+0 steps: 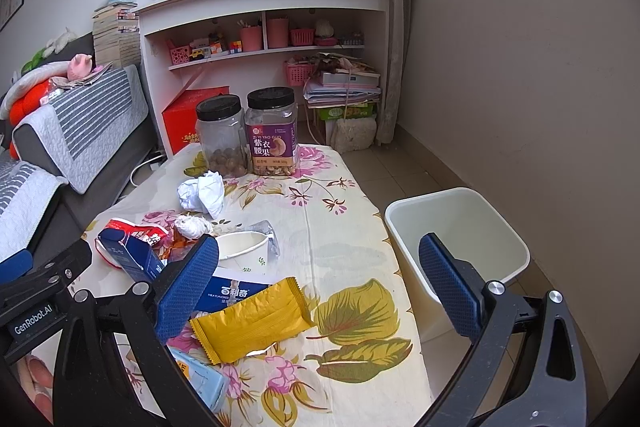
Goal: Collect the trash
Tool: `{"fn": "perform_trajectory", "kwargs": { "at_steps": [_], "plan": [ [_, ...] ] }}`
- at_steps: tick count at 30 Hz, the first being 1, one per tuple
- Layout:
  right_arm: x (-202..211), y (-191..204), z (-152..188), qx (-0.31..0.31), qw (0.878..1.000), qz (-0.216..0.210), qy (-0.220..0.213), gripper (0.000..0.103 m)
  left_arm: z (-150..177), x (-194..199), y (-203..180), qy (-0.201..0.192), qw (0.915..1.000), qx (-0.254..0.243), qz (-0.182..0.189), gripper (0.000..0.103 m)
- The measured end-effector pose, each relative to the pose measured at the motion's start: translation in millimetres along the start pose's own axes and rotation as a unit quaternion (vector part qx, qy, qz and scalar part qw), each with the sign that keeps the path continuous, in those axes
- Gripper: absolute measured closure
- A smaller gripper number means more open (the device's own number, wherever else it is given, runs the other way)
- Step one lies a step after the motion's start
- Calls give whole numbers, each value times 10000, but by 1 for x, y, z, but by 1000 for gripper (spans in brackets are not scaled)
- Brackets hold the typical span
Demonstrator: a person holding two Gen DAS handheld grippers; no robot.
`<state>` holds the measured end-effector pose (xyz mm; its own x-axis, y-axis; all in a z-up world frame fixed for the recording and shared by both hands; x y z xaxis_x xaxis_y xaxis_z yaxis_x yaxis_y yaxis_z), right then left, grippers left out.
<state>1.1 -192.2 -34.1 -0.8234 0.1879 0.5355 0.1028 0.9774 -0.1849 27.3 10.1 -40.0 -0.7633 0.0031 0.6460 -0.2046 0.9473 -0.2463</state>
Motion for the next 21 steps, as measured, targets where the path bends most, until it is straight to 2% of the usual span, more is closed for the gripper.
{"fn": "perform_trajectory", "kwargs": {
  "at_steps": [8,11,13,17,21],
  "plan": [
    [-1,6,2,-77,9991,-337,235,7,-3,-3,3,141,9999,76,-56,6],
    [-9,5,2,-173,9980,-485,360,7,-5,-12,9,340,9991,198,-160,6],
    [-13,1,-4,-179,9974,-533,462,7,-1,-21,16,621,9972,345,-250,6],
    [-27,-9,-13,-232,9941,-689,802,7,13,-46,32,1348,9872,745,-417,7],
    [-44,-16,-18,-215,9916,-770,1016,7,36,-70,45,2064,9693,1169,-653,7]
  ]
}}
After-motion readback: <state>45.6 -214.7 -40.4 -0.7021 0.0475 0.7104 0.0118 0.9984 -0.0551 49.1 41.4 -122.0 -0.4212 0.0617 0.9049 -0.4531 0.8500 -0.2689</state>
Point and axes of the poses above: each gripper's, at about its wrist camera, not at the fingertips, and x roughly against the way its jaws point, y to its left, z to its underside, the point moved 4 cm from there along -x, roughly the way its jaws point, and after that the axes turned 14 degrees about x, right-handed, at the moved point
